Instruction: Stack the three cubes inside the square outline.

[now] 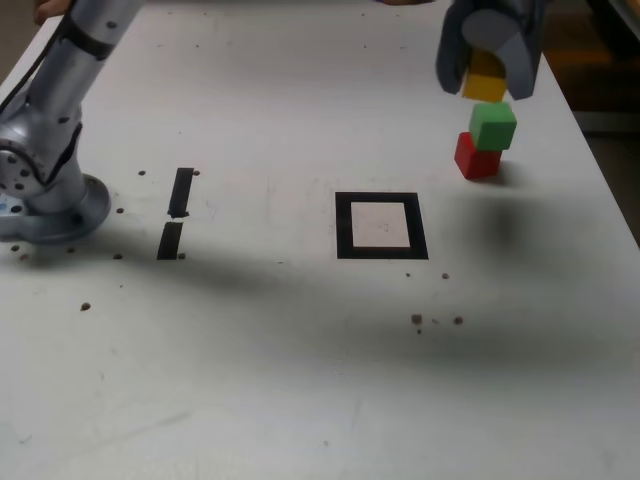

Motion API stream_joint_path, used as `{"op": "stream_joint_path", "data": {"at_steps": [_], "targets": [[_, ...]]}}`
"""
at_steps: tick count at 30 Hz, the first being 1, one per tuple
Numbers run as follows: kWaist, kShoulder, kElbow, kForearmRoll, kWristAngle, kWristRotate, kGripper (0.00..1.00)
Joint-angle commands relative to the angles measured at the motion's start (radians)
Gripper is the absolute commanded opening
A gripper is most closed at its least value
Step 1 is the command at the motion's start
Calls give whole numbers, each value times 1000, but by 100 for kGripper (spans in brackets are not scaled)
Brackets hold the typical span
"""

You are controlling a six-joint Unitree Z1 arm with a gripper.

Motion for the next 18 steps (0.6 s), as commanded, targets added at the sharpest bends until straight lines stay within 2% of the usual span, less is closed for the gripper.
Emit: {"op": "stream_joint_path", "data": {"at_steps": [1,4,9,11,15,18], "targets": [[-29,-58,42,13,2,-28,14],[-87,-119,147,12,-2,-97,13],[-164,-143,290,-5,-33,-206,13],[-184,-138,343,-30,-64,-240,13],[-204,-128,463,-117,-149,-286,13],[-211,-132,542,-186,-191,-304,13]]}}
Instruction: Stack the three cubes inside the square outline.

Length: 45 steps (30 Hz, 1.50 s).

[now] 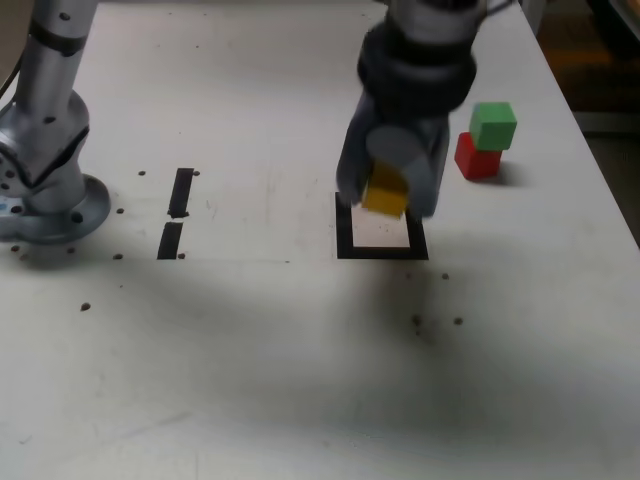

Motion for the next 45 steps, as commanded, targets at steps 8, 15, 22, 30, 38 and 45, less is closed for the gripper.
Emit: {"op": "stream_joint_path", "data": {"at_steps": [8,15,22,30,38,45], "targets": [[16,-30,143,-125,-17,-8,13],[39,-45,185,-160,-6,1,13],[55,-130,291,-175,-11,-4,13],[110,-246,516,-291,-33,-5,13],[130,-247,623,-370,-42,0,13],[159,-256,722,-441,-59,13,13]]}}
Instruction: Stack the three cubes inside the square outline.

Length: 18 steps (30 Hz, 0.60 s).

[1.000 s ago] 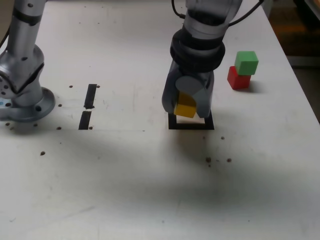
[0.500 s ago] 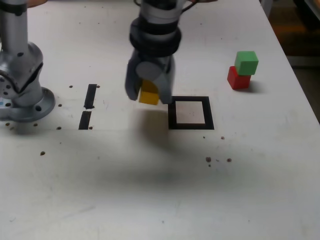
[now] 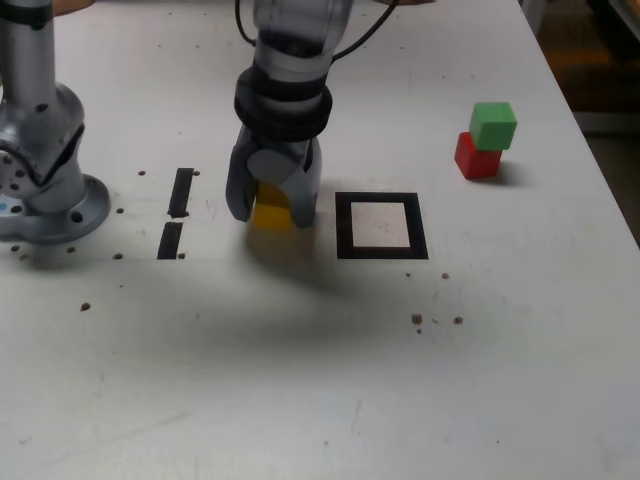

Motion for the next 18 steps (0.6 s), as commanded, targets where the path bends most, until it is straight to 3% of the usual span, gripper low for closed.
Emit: {"op": "stream_joint_path", "data": {"at_steps": [1,4,6,8,10,13,18], "targets": [[6,-8,24,-18,-6,5,13],[7,-16,38,-29,-8,7,15],[9,-20,39,-27,-6,7,23],[12,-26,36,-19,-6,9,43],[16,-34,22,9,-7,10,72],[17,-55,-18,71,-3,9,97],[13,-108,-144,225,31,-1,100]]}}
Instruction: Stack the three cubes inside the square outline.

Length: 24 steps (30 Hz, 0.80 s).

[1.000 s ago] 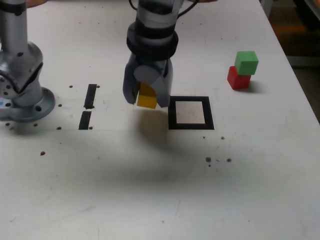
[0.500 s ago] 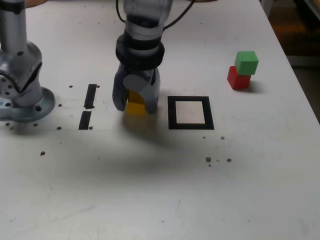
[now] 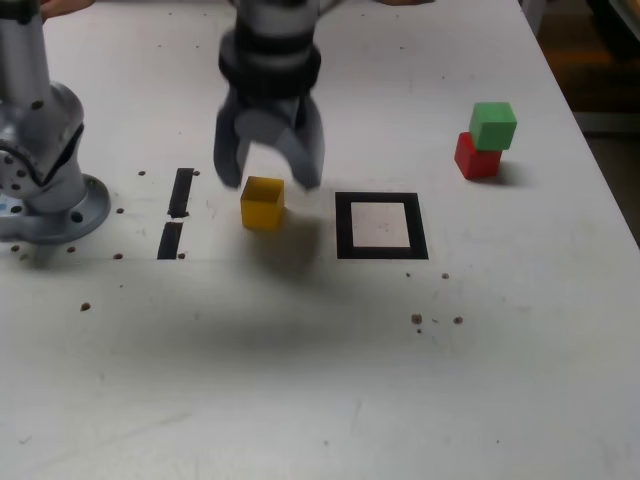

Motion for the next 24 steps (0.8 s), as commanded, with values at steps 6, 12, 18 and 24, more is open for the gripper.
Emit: {"op": "stream_joint_path", "data": {"at_steps": [6,12,18,24], "targets": [[-10,-22,-286,211,60,21,100],[-8,135,-753,318,126,169,99],[47,264,-1003,387,145,236,97],[100,341,-1063,388,140,239,96]]}}
